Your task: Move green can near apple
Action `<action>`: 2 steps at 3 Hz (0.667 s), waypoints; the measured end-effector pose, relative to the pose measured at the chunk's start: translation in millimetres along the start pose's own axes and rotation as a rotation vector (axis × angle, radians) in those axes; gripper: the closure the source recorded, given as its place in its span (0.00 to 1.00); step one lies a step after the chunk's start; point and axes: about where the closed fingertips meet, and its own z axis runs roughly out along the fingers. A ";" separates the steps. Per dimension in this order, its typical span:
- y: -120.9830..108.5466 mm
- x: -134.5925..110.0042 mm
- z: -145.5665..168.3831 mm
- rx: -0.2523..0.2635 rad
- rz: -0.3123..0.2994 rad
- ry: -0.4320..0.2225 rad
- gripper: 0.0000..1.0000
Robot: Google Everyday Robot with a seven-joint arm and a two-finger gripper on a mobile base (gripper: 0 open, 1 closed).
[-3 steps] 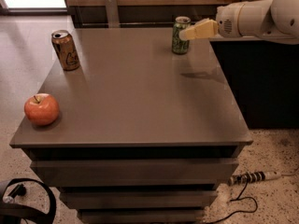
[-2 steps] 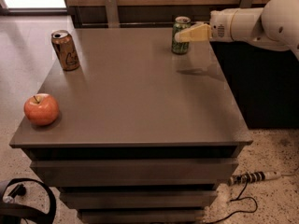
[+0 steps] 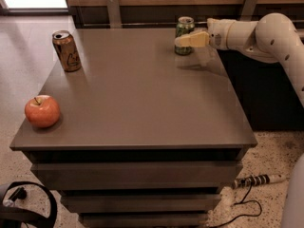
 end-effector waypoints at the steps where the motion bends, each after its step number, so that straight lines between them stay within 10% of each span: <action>1: -8.7 10.1 12.7 -0.013 0.020 -0.029 0.00; 2: -12.1 13.7 23.8 -0.026 0.035 -0.058 0.00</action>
Offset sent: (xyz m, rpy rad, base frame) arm 0.0349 0.0040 -0.0225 0.1094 -0.0254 0.0222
